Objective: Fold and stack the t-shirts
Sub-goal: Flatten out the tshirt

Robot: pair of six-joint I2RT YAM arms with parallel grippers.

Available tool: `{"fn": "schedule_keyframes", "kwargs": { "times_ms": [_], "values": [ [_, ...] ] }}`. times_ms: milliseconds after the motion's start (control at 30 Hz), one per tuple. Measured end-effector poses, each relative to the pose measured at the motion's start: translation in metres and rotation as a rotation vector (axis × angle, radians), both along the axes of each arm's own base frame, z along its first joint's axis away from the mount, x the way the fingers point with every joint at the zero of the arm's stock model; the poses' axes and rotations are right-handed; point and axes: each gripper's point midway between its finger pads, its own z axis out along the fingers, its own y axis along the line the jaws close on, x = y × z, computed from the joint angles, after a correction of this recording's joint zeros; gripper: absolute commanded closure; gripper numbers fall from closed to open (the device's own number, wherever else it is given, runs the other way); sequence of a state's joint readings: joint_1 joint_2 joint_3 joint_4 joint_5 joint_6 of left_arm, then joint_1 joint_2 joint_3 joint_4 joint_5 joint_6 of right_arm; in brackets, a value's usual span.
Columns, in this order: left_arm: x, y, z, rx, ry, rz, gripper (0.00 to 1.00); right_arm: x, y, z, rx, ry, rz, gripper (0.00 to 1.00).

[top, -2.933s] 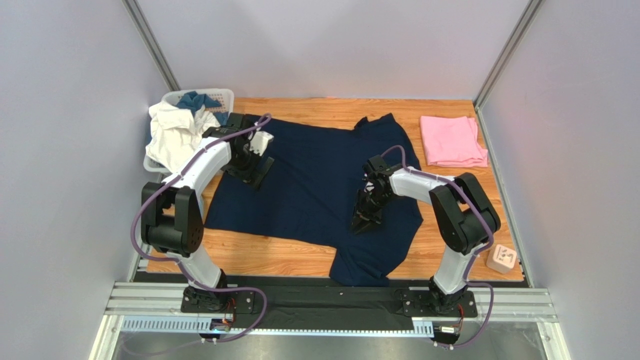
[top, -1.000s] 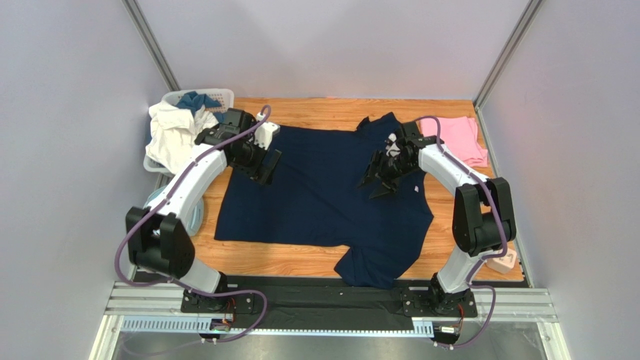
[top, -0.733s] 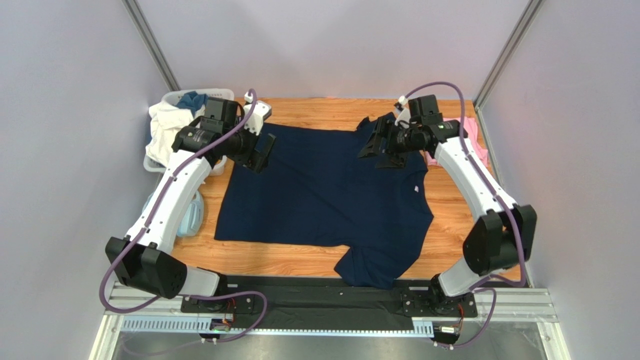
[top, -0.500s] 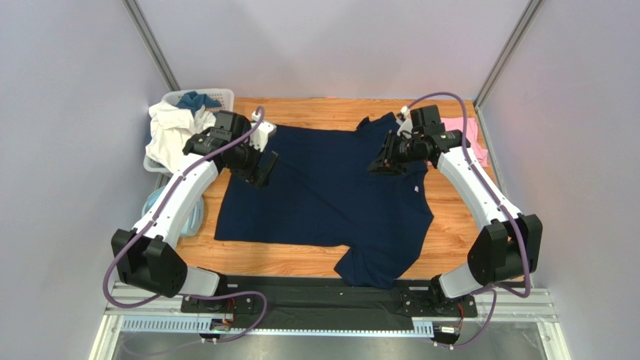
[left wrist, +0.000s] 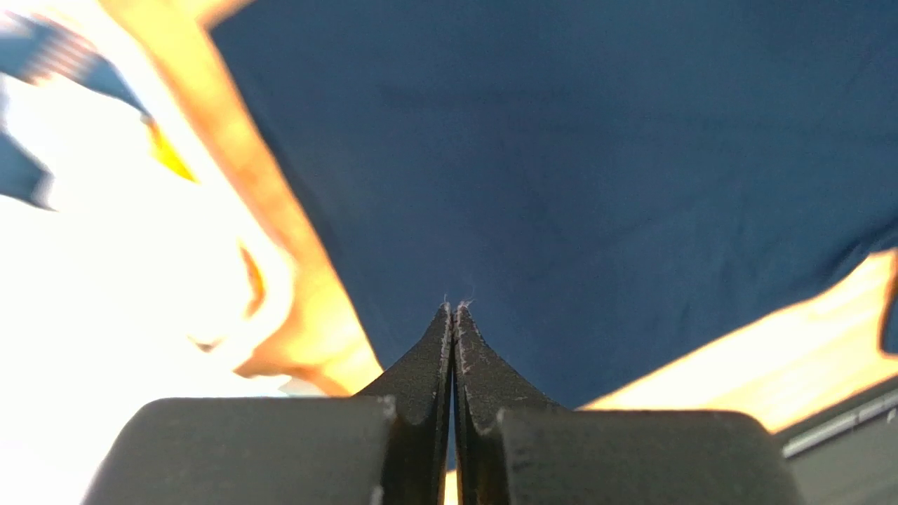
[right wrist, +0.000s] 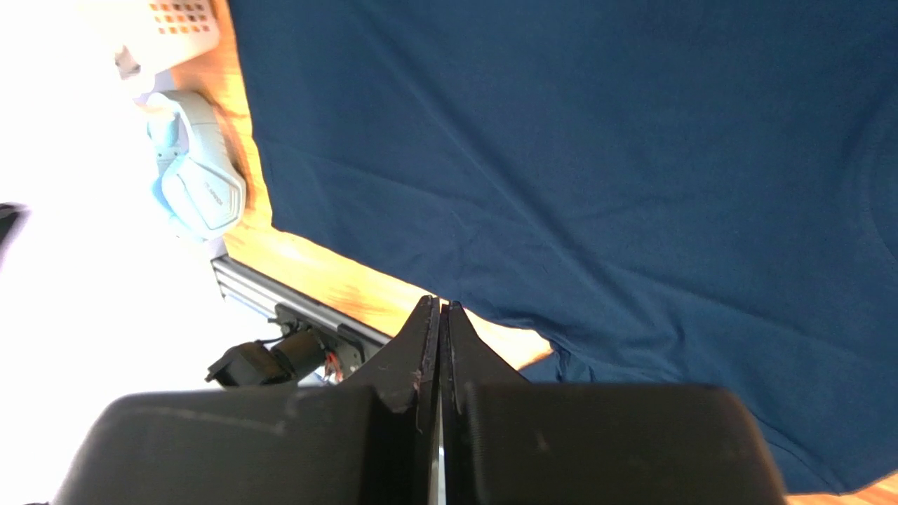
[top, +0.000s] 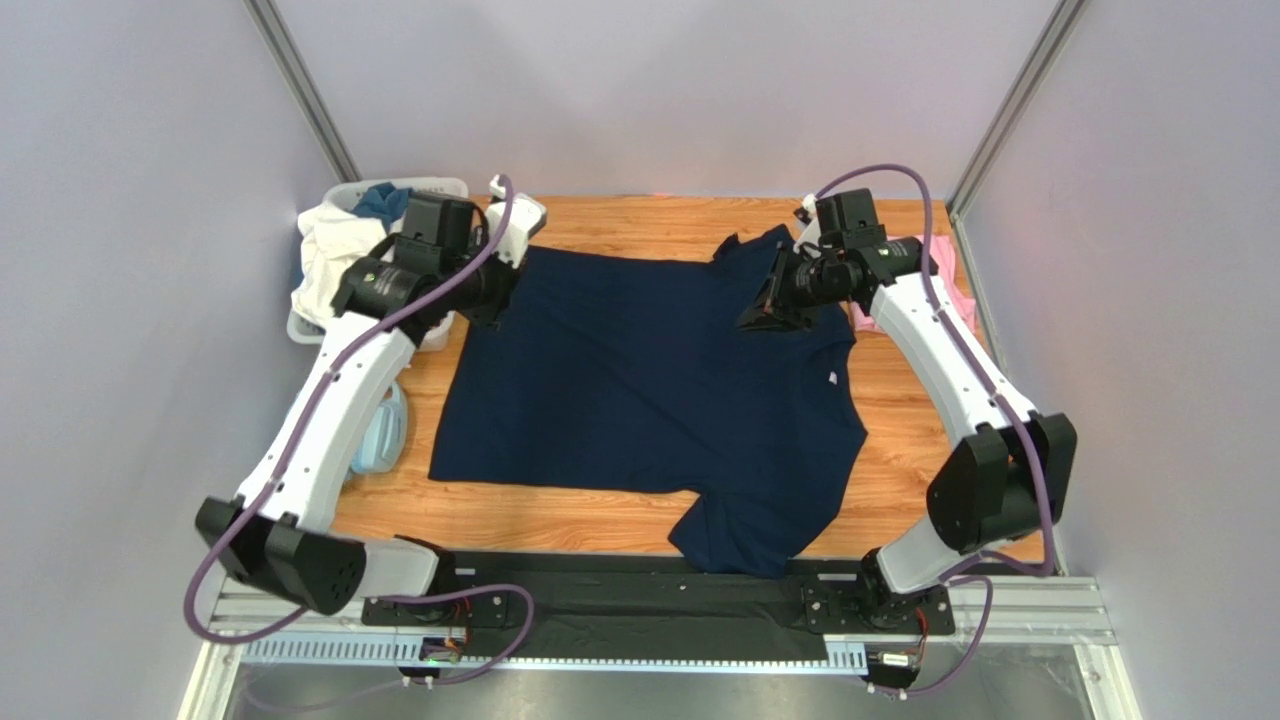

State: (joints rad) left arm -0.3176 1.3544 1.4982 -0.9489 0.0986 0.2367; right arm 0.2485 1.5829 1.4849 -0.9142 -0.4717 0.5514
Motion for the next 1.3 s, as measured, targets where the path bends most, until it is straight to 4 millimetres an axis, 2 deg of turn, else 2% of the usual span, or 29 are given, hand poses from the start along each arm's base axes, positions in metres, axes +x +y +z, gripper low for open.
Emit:
{"fn": "schedule_keyframes", "kwargs": {
  "times_ms": [33, 67, 100, 133, 167, 200, 233, 400, 533, 633, 800, 900, 1033, 1100, 1200, 1300],
  "values": [
    [-0.002, 0.001, 0.019, -0.017, -0.056, 0.001, 1.0, -0.002, 0.0, 0.009, -0.003, -0.031, -0.002, 0.96],
    [-0.005, 0.002, 0.029, -0.027, -0.083, 0.001, 0.97, -0.005, -0.001, 0.014, -0.006, -0.044, -0.003, 0.84],
    [-0.01, 0.003, 0.039, -0.037, -0.112, 0.002, 0.77, -0.011, -0.002, 0.022, -0.013, -0.068, -0.004, 0.67],
    [-0.013, 0.004, 0.044, -0.043, -0.126, 0.001, 0.52, -0.015, -0.002, 0.028, -0.02, -0.091, -0.006, 0.36],
    [-0.018, 0.005, 0.048, -0.049, -0.137, 0.0, 0.06, -0.02, -0.002, 0.034, -0.027, -0.116, -0.01, 0.23],
    [-0.021, 0.005, 0.05, -0.054, -0.14, -0.002, 0.0, -0.029, -0.003, 0.04, -0.04, -0.15, -0.006, 0.09],
    [-0.024, 0.006, 0.051, -0.056, -0.14, -0.001, 0.0, -0.037, -0.003, 0.045, -0.047, -0.17, -0.008, 0.0],
    [-0.028, 0.003, 0.055, -0.07, -0.108, -0.013, 0.0, -0.075, -0.013, 0.065, -0.088, -0.292, -0.014, 0.0],
    [-0.03, 0.001, 0.063, -0.081, -0.117, -0.022, 0.0, -0.08, -0.022, 0.069, -0.104, -0.328, -0.044, 0.0],
    [-0.033, 0.002, 0.056, -0.074, -0.103, -0.021, 0.0, -0.078, -0.021, 0.055, -0.117, -0.297, -0.046, 0.0],
    [-0.039, 0.01, 0.015, -0.026, -0.031, 0.002, 0.0, -0.07, -0.018, 0.013, -0.174, -0.171, -0.03, 0.0],
    [-0.032, 0.012, -0.012, 0.009, 0.024, 0.018, 0.0, -0.058, -0.02, -0.007, -0.242, -0.126, -0.025, 0.0],
    [-0.006, 0.012, -0.039, 0.058, 0.068, 0.047, 0.0, -0.03, -0.018, -0.014, -0.315, -0.114, -0.013, 0.0],
    [0.001, 0.011, -0.053, 0.073, 0.092, 0.053, 0.0, -0.021, -0.015, -0.016, -0.328, -0.116, -0.005, 0.0],
    [-0.006, 0.012, -0.071, 0.081, 0.126, 0.048, 0.0, -0.026, -0.011, -0.025, -0.336, -0.095, 0.018, 0.0],
    [-0.025, 0.017, -0.089, 0.093, 0.17, 0.042, 0.0, -0.043, -0.007, -0.044, -0.344, -0.045, 0.045, 0.0]
  ]
}}
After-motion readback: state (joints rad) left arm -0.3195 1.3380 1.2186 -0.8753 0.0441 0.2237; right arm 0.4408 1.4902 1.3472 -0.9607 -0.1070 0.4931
